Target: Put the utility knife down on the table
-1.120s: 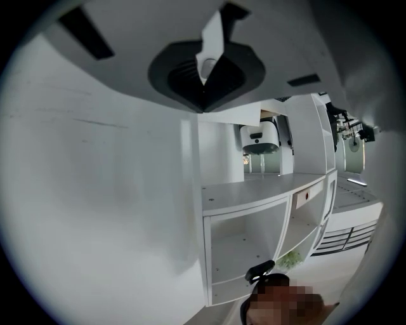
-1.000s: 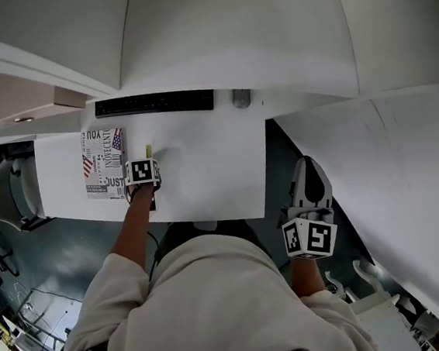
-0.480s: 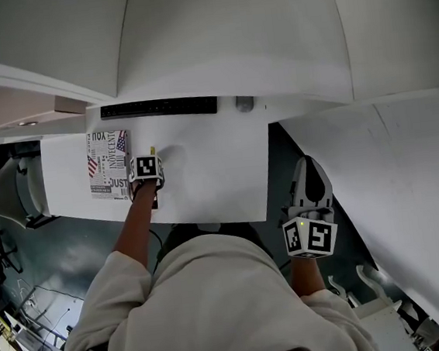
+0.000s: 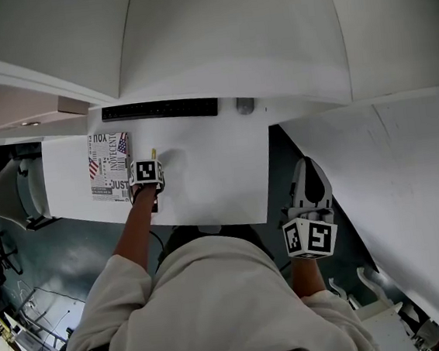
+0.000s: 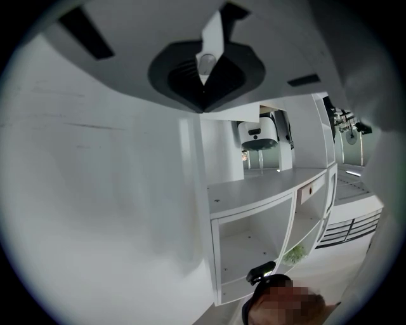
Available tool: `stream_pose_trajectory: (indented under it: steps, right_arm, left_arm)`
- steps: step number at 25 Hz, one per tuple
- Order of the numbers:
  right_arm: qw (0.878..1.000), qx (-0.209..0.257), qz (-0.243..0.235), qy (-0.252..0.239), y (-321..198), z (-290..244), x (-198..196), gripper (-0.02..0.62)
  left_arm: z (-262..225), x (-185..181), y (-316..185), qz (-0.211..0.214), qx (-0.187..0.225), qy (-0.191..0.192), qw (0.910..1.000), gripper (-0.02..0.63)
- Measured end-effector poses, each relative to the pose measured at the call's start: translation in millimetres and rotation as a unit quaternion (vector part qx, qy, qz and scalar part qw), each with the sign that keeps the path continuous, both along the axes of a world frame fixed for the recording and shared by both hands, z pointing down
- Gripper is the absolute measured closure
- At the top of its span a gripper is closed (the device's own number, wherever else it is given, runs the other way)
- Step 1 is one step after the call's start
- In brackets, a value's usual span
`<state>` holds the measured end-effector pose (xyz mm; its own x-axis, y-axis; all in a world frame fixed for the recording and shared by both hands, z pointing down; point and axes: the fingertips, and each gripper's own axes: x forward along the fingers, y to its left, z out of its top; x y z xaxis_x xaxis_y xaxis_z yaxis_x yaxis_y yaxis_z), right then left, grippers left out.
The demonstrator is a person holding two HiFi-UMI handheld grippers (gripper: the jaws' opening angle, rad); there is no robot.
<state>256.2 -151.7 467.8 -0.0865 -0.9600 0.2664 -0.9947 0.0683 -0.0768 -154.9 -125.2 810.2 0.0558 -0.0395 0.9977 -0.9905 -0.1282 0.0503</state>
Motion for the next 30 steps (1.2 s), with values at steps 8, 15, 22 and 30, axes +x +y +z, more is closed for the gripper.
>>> stream_pose_trajectory:
  steps: [8,15,22,30]
  right_arm:
    - [1.0,0.007,-0.011,0.001,-3.7,-6.1,-12.4,0.592]
    - [1.0,0.016,-0.025,0.002,-6.2,-13.7,-25.2,0.592]
    - [0.999,0.024,-0.046,0.001,-10.5,-21.1,-45.0,0.592]
    - [0.995,0.045,-0.088,0.002,-21.4,-38.9,-74.3,0.592]
  left_arm:
    - [-8.1,9.1,1.0,0.005,0.02,0.024,0.9995,0.443]
    - [-29.8,4.7,-3.7,0.001,0.057,0.036,0.9978,0.443]
    - [-58.5,-1.5,-17.5,-0.007,0.119,0.049,0.9916,0.456]
    - [-129.6,-20.2,-37.5,0.002,0.236,0.029,0.9713,0.476]
